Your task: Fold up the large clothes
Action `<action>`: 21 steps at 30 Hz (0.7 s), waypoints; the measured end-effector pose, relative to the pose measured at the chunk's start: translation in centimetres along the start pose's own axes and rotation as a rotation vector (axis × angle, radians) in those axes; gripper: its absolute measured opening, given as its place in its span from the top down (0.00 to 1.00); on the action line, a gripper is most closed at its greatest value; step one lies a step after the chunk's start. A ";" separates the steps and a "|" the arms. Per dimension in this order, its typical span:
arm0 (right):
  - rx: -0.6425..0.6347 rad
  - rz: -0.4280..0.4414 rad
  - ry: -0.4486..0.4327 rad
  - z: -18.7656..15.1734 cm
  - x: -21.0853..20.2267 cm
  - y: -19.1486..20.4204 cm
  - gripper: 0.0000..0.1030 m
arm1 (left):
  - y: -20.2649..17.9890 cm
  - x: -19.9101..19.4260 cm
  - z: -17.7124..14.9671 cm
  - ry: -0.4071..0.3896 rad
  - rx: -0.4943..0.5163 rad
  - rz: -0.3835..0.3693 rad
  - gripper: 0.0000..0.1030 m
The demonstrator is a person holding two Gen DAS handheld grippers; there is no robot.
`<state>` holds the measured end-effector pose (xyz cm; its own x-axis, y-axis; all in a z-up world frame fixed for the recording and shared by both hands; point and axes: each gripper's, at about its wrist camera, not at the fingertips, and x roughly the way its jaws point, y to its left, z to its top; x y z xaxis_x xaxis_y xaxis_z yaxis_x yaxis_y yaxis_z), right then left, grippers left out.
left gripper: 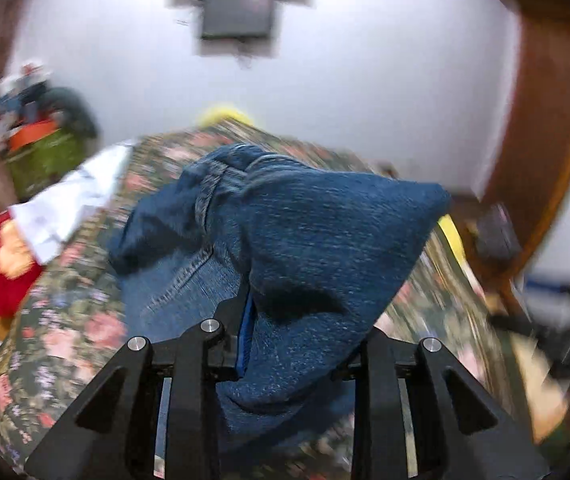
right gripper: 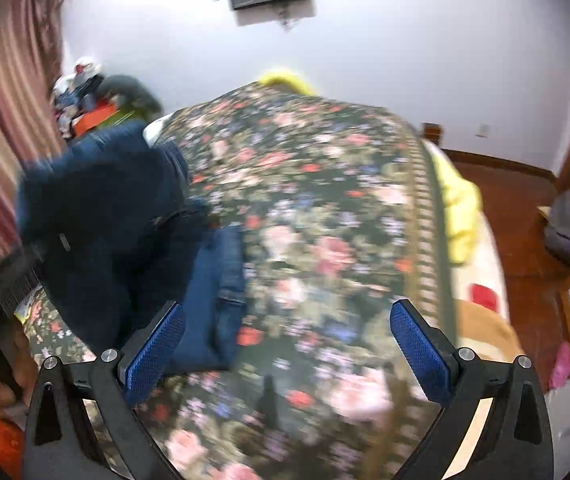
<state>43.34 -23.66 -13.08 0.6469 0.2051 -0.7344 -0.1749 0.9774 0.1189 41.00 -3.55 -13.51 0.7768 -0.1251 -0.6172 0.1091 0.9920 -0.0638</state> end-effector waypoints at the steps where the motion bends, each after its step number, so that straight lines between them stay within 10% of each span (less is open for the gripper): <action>1: 0.004 -0.008 -0.001 -0.3 -0.3 -0.2 0.01 | -1.2 1.1 -1.2 0.056 0.036 -0.041 0.75; 9: 0.028 -0.003 0.029 -2.5 -1.2 -2.0 0.01 | -3.1 3.0 -5.1 0.204 0.166 -0.080 0.71; 13: 0.017 0.022 0.022 -2.5 -1.8 -1.3 0.01 | -2.0 1.5 -4.2 0.271 0.064 -0.170 0.45; 21: -0.016 0.120 -0.009 -0.7 -2.9 2.5 0.01 | 1.5 -4.9 -3.0 0.188 0.004 -0.221 0.26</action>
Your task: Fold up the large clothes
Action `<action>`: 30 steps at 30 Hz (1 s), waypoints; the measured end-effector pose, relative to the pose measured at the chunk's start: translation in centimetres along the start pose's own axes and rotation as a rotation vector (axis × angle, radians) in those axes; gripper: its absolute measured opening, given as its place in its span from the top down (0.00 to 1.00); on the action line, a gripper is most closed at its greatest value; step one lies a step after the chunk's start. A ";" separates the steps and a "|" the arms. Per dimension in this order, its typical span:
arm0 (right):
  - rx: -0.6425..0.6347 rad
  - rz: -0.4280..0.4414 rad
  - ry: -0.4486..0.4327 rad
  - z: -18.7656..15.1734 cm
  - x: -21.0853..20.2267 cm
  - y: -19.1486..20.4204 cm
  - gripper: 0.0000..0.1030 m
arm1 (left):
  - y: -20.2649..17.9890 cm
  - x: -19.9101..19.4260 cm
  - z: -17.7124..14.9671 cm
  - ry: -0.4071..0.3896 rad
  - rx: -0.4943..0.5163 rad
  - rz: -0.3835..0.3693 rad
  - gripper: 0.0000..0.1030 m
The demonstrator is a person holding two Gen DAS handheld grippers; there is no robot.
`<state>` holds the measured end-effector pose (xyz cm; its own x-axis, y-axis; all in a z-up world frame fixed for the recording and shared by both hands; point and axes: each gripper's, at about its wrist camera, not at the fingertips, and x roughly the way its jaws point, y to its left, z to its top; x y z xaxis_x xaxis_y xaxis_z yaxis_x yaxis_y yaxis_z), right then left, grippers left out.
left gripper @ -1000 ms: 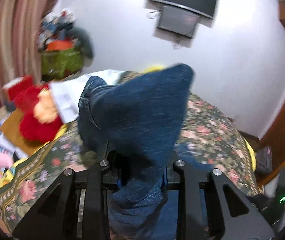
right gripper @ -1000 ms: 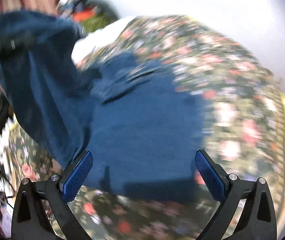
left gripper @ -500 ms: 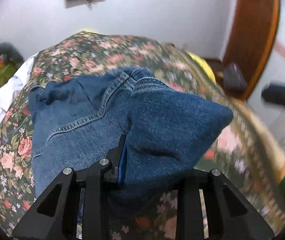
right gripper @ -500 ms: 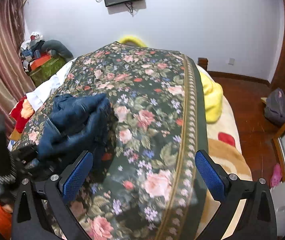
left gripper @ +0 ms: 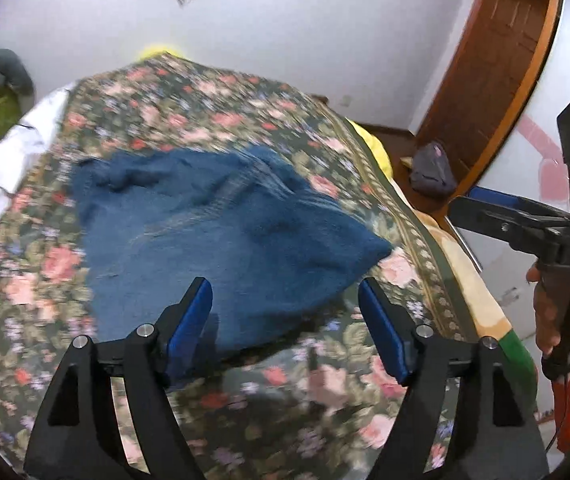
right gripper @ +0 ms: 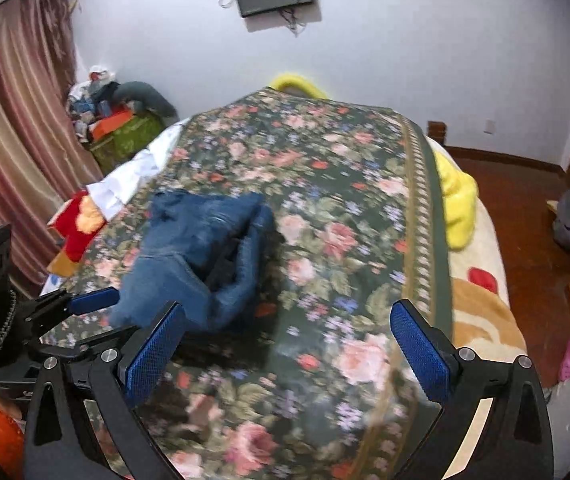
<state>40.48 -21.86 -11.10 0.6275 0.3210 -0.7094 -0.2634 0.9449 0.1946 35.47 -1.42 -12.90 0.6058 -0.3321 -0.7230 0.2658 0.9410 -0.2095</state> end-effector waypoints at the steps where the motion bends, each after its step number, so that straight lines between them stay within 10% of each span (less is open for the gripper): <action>1: -0.010 0.014 -0.002 0.3 0.3 0.8 0.01 | 0.8 -0.8 0.1 -0.016 -0.009 0.023 0.23; 8: -0.091 0.054 0.064 1.0 5.2 5.3 0.01 | 7.4 -1.0 -0.4 -0.020 -0.058 0.254 0.19; 16: 0.004 0.006 0.270 -2.9 12.9 1.4 0.01 | 11.3 4.4 -4.7 0.101 -0.168 0.214 0.06; 22: -0.019 0.003 0.298 -4.6 13.0 0.5 0.00 | 11.8 5.5 -6.8 0.142 -0.224 0.145 0.02; 30: -0.082 0.004 0.293 -2.8 10.3 1.8 0.00 | 11.4 2.2 -6.7 0.140 -0.117 0.231 0.08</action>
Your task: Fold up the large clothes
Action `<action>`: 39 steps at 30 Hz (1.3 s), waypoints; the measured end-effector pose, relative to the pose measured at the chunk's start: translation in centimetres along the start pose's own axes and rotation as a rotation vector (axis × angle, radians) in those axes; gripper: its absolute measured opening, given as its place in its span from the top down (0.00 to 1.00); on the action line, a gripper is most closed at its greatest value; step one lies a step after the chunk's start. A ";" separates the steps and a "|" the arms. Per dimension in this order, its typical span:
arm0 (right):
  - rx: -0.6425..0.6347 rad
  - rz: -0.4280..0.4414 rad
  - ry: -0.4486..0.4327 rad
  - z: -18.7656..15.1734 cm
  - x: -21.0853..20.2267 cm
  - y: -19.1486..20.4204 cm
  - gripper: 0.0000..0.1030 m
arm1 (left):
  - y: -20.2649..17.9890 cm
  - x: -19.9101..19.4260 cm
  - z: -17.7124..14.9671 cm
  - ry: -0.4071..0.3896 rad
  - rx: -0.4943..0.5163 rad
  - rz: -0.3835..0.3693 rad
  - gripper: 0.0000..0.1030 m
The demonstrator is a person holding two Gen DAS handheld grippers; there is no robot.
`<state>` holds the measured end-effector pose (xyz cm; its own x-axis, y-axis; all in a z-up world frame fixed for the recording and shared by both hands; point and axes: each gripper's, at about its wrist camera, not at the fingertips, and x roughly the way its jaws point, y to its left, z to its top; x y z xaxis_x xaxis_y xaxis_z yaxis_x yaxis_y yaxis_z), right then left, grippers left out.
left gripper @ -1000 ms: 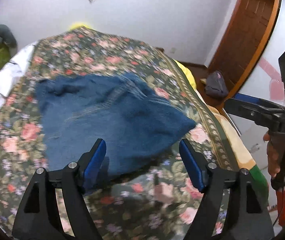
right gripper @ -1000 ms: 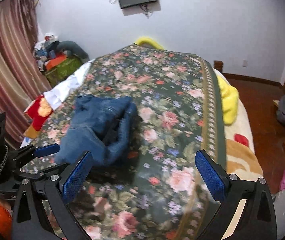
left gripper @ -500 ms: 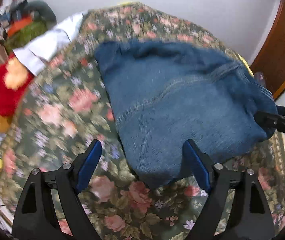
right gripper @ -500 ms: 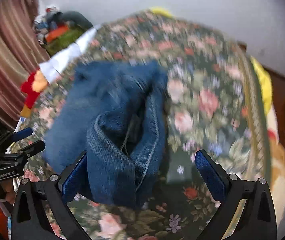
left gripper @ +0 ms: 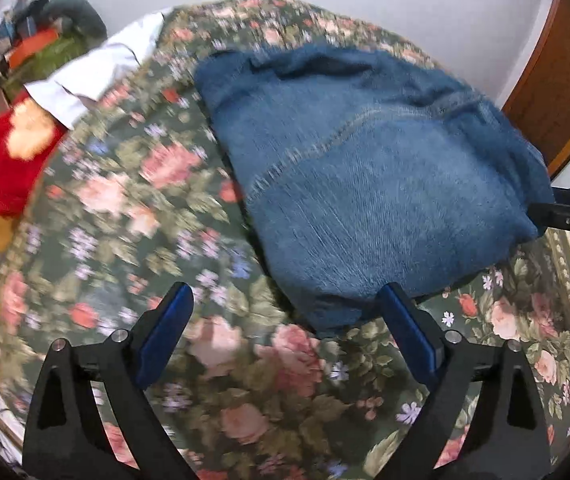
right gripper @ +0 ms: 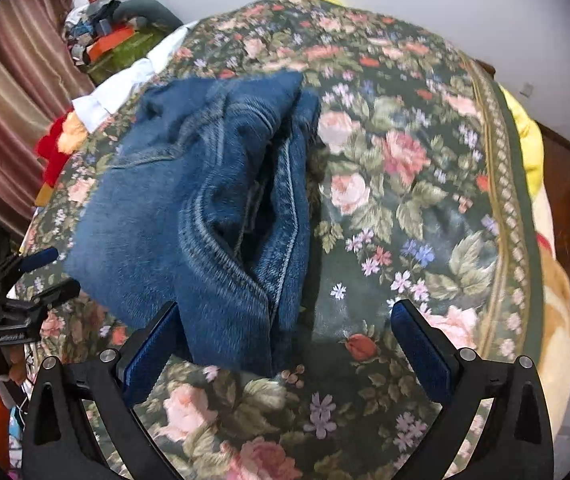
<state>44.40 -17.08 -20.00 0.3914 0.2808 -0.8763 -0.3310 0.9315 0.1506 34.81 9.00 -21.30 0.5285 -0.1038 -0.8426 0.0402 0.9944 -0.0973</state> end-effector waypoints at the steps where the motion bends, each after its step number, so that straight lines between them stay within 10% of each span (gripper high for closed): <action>1: -0.011 0.005 -0.009 0.3 -0.6 0.2 0.00 | 0.4 -0.7 0.3 -0.019 -0.006 0.000 0.08; 9: -0.027 0.042 -0.067 4.0 -2.4 1.6 0.00 | 4.9 -3.7 4.3 -0.146 -0.156 -0.003 0.08; 22: 0.025 0.132 0.111 9.2 7.2 0.0 0.00 | 7.7 6.9 7.4 0.117 -0.466 -0.349 0.08; 39: 0.034 0.308 0.133 11.0 12.8 0.3 0.00 | 6.2 13.8 9.0 0.167 -0.538 -0.500 0.04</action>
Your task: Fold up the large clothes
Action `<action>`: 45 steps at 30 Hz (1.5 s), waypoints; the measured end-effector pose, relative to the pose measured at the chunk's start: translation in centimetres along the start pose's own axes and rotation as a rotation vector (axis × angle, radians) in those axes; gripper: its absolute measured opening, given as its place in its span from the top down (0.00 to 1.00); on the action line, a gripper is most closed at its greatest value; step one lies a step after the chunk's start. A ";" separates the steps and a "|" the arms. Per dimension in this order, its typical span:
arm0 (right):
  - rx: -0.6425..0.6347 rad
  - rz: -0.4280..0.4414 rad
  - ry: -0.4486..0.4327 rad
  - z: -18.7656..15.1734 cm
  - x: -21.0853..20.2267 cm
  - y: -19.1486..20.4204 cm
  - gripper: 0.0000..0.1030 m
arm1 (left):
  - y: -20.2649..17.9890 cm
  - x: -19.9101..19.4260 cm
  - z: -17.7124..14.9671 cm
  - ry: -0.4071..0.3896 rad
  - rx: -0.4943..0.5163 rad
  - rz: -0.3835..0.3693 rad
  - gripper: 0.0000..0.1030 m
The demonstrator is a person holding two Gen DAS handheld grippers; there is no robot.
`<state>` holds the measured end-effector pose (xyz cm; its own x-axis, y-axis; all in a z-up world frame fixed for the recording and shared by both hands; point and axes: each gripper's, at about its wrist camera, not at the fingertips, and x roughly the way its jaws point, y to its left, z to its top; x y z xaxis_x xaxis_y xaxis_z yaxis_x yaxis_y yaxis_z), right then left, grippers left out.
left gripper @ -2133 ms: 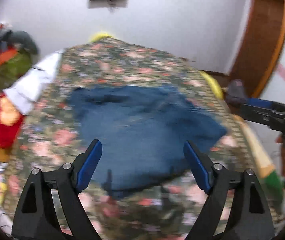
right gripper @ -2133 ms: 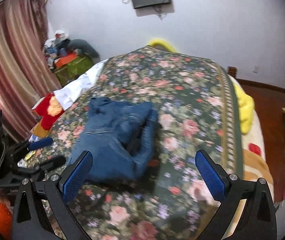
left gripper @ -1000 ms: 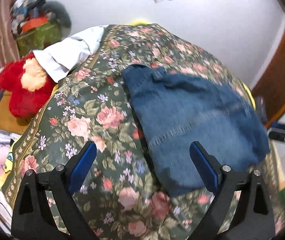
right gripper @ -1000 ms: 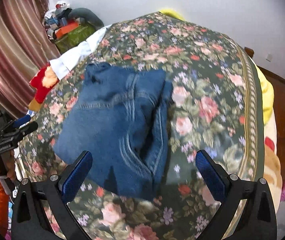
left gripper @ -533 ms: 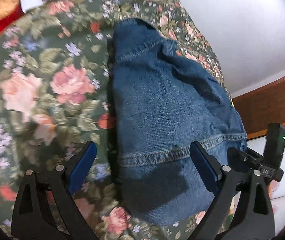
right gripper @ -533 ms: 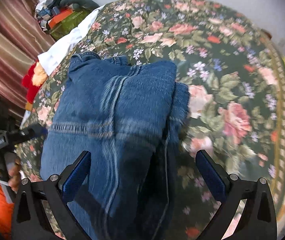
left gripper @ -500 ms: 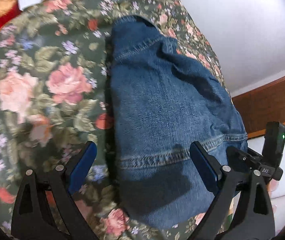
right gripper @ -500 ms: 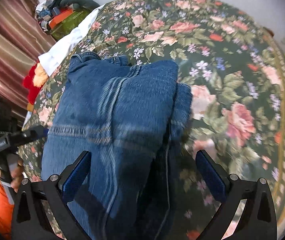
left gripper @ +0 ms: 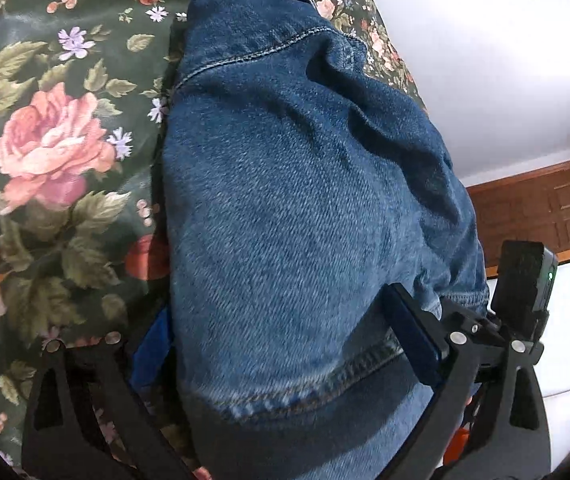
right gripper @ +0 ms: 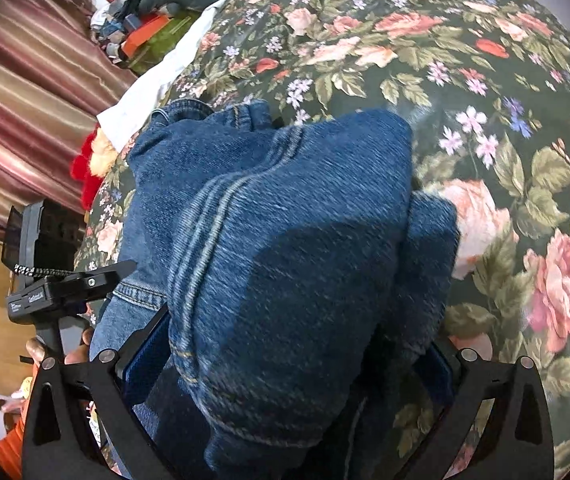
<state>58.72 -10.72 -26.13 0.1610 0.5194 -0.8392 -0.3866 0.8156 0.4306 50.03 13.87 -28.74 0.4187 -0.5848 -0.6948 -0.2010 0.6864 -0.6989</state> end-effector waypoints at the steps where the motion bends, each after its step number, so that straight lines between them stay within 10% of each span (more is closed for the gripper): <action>1: 0.004 -0.001 -0.005 0.0 0.0 0.0 0.00 | 0.0 0.1 0.1 -0.006 -0.008 0.000 0.04; 12: -0.054 0.007 -0.114 -1.2 -3.9 2.5 0.53 | -2.0 -3.1 -1.2 -0.057 0.086 0.022 0.29; 19: -0.044 0.025 -0.132 -2.0 -6.4 4.3 0.65 | -5.4 -6.6 -1.7 -0.123 0.207 0.031 0.41; 31: -0.062 0.064 -0.180 -3.5 -10.6 8.5 0.66 | -7.9 -12.6 -2.8 -0.177 0.268 0.029 0.45; 39: -0.072 0.002 0.002 -4.3 -2.9 9.3 0.62 | -1.1 -10.0 -4.1 -0.063 0.166 0.128 0.45; 45: -0.101 -0.045 0.074 -4.1 0.5 7.9 0.14 | 2.7 -9.3 -4.6 -0.077 0.103 0.106 0.35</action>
<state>52.00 -5.06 -24.48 0.1146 0.4597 -0.8806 -0.4709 0.8057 0.3593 41.56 19.14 -24.95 0.4675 -0.4745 -0.7458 -0.1579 0.7853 -0.5986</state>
